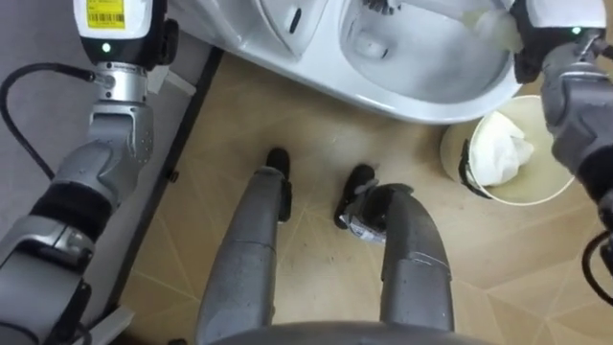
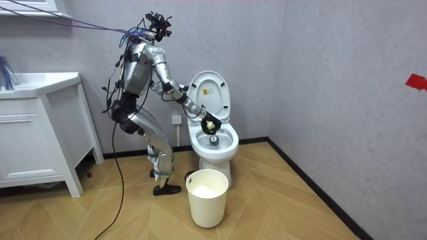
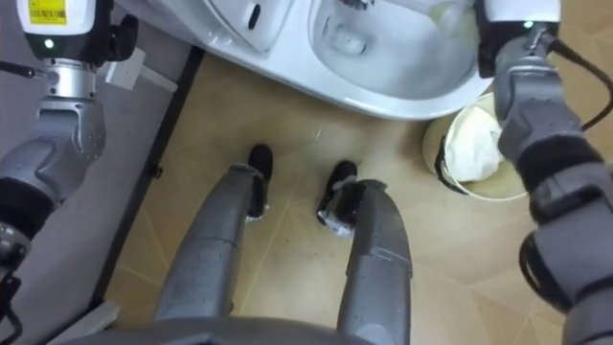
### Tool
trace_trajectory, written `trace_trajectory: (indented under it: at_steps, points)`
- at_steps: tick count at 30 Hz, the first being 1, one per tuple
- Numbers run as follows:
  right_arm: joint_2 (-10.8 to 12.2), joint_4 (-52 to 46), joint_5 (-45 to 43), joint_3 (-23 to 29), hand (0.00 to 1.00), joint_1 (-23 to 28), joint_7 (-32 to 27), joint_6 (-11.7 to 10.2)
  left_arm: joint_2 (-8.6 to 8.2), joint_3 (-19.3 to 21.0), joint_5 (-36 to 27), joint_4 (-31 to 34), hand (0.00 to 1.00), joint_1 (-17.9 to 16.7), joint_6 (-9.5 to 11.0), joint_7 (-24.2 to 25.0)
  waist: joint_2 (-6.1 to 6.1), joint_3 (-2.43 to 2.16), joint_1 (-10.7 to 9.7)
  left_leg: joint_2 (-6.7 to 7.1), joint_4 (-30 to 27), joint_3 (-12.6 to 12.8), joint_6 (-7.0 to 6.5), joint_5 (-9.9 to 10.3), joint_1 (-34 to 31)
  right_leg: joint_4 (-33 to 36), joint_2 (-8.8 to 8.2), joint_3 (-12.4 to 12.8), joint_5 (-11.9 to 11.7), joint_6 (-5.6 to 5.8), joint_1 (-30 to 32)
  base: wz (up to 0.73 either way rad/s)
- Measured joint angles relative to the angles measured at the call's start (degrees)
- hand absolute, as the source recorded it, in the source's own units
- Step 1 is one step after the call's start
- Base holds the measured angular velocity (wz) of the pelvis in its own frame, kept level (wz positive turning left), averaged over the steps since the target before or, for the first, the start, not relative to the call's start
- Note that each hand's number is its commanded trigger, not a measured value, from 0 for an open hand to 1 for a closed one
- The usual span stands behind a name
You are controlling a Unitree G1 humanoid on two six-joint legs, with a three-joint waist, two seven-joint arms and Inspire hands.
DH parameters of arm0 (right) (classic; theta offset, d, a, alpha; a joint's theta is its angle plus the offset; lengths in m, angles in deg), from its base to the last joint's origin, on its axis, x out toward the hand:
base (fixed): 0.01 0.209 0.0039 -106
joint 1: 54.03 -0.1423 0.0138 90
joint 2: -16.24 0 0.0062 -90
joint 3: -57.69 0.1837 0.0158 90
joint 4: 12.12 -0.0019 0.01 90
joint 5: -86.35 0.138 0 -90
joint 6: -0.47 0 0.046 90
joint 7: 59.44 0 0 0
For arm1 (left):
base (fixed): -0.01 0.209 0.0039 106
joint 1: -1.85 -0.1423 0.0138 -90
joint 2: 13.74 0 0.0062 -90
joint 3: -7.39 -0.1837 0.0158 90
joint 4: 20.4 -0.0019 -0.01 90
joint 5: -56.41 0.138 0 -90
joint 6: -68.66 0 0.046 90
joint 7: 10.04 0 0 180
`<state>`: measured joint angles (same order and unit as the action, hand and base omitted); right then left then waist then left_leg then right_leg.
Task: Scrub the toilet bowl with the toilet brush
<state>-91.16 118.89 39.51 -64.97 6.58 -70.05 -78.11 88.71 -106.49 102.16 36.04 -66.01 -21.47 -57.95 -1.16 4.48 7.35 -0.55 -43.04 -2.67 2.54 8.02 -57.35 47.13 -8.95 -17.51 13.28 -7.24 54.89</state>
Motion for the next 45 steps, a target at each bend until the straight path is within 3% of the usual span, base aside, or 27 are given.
trace_trajectory:
  at_steps: [2,5,8,14,20,25,29,33,36,42,45]
  points:
    - [0.0,-4.3,-1.9,0.0,1.00,4.2,2.5,2.0,0.01,-0.1,-0.2,0.8,0.00,-2.3,-0.2,0.9,1.55,-0.97,0.3,-0.02,0.4,-0.7,-0.03,0.0,0.3,-1.2,0.19,-0.8,-0.1,0.23,-1.0,0.07]
    - [-0.9,-11.3,-5.6,0.2,1.00,9.3,5.0,4.5,-0.31,-0.1,-1.3,2.7,0.00,-5.0,-0.9,2.5,2.83,-1.75,0.4,-0.02,1.5,-0.9,-0.02,0.0,1.2,-2.5,0.41,-1.1,-0.3,0.45,-2.2,0.02]
    - [-1.5,-17.2,-8.2,0.9,1.00,13.2,8.3,6.1,-0.35,0.3,-1.3,3.2,0.00,-6.6,-1.0,2.9,3.05,-1.89,0.4,-0.59,2.6,-0.9,0.10,0.0,2.4,-4.0,1.14,-1.2,-0.4,0.43,-3.6,0.00]
    - [-2.7,-23.8,-10.0,1.2,1.00,16.3,12.4,8.3,-0.33,0.6,-3.4,4.3,0.00,-8.2,-0.6,2.0,3.21,-1.99,0.2,-1.05,3.5,-1.0,0.30,0.2,2.6,-5.4,1.61,-1.6,-0.4,0.25,-4.0,0.00]
    - [-2.6,-26.9,-10.0,2.4,1.00,17.9,14.6,8.6,-0.30,0.6,-8.1,4.5,0.00,-9.0,1.6,-0.7,3.21,-1.99,-0.2,-1.70,3.4,-0.8,0.32,1.0,2.3,-6.1,2.27,-1.6,-0.4,0.02,-4.0,-0.05]
    - [-2.9,-24.8,-9.6,2.3,1.00,16.2,14.9,8.6,-0.26,0.6,-8.2,4.6,0.00,-9.4,1.7,-2.1,3.20,-1.98,0.0,-1.84,3.1,-1.0,0.29,1.4,2.0,-6.3,2.67,-1.5,-0.5,-0.20,-3.8,0.00]
    - [-2.7,-9.6,-2.4,-1.3,1.00,7.7,10.8,5.2,-0.16,-0.5,-9.0,2.6,0.00,-6.5,1.8,-2.8,3.12,-1.76,0.8,-1.60,2.4,-0.9,0.01,1.6,1.8,-5.2,2.16,-1.6,-0.1,-0.18,-3.7,0.04]
    - [-1.7,4.3,11.2,-2.5,1.00,-0.4,7.6,0.7,0.21,-1.6,-9.2,0.3,0.00,-2.8,1.4,-2.9,2.10,-0.96,0.9,-0.59,2.5,-1.0,-0.04,1.3,1.2,-3.5,0.96,-1.5,0.7,-0.16,-2.4,0.13]
    - [-0.9,13.1,22.1,-1.7,1.00,-6.0,4.4,-2.1,0.29,-1.5,-8.6,0.3,0.00,-0.3,1.5,-5.8,0.55,0.01,0.8,0.15,2.3,-0.8,-0.11,0.7,-1.1,-1.7,-0.10,-1.2,1.0,-0.36,0.5,0.12]
    - [-0.8,17.1,24.7,-1.5,1.00,-10.0,1.3,-4.5,0.26,-1.0,-8.4,0.3,0.00,1.2,0.1,-9.0,-0.73,0.70,-2.0,1.58,0.5,-0.6,-0.44,0.4,-3.1,2.0,-2.05,-0.7,2.2,-0.23,3.2,0.11]
    - [-0.8,17.1,22.0,1.1,1.00,-10.3,0.8,-5.4,0.08,-0.4,-7.3,-0.8,0.00,2.2,-0.3,-8.9,-0.78,0.73,-3.2,2.46,-0.1,-0.6,-0.68,0.2,-3.6,3.4,-3.07,-0.6,2.5,-0.12,3.9,0.11]
